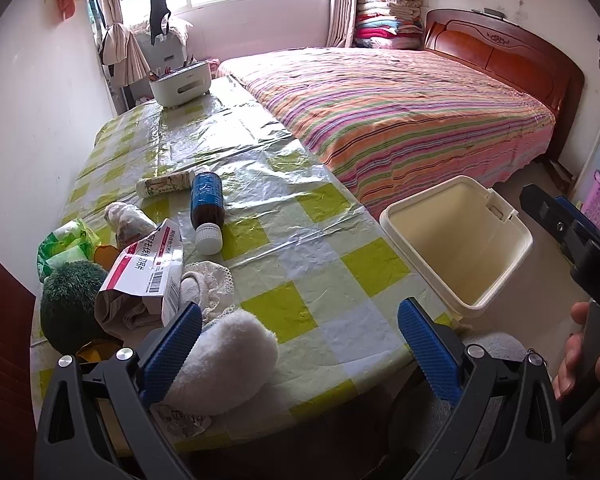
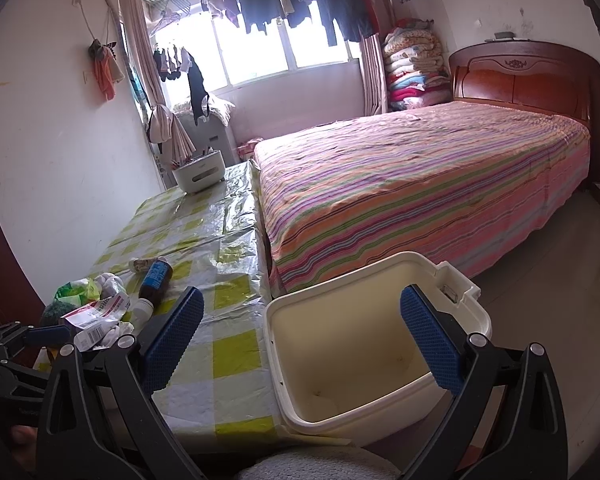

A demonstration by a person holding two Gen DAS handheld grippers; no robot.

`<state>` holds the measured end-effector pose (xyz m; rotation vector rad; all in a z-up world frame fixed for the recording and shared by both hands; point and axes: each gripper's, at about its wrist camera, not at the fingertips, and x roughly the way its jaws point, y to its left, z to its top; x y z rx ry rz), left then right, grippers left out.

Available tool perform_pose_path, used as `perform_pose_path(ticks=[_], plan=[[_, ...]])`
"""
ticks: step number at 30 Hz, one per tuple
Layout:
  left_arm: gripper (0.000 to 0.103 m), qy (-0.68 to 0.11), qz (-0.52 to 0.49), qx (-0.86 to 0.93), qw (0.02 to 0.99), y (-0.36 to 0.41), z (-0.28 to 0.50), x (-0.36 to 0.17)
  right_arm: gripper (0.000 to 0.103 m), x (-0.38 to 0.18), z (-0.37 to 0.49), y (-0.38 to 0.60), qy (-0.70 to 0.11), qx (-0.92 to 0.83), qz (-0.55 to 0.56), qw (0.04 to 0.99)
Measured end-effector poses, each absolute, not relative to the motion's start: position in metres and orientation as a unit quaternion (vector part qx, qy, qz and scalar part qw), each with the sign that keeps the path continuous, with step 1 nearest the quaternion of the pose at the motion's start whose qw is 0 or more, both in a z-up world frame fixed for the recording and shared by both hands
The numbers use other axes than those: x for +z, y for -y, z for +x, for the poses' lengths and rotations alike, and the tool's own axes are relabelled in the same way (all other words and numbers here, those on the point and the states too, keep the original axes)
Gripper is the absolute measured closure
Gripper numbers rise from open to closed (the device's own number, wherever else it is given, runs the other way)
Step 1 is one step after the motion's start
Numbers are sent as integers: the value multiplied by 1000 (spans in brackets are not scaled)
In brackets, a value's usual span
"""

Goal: Collect trash

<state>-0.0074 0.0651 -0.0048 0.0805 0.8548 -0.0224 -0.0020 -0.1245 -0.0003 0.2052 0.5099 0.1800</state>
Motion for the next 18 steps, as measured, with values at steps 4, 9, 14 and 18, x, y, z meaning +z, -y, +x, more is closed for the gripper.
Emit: perform_pose_path(ticks=[4, 9, 14, 18], plan=[[7, -417, 38, -15, 908, -65, -8, -6, 6, -2, -2, 124, -253, 89, 104, 958], [7, -417, 38, -15, 908, -64, -8, -6, 6, -2, -1, 125, -254, 89, 106, 957], [7, -415, 40, -15, 909, -63, -9, -4, 6, -1, -1, 124, -253, 92, 106, 957], [7, -414, 39, -14, 909, -63, -9, -3, 6, -1, -1, 122, -252, 94, 104, 957]])
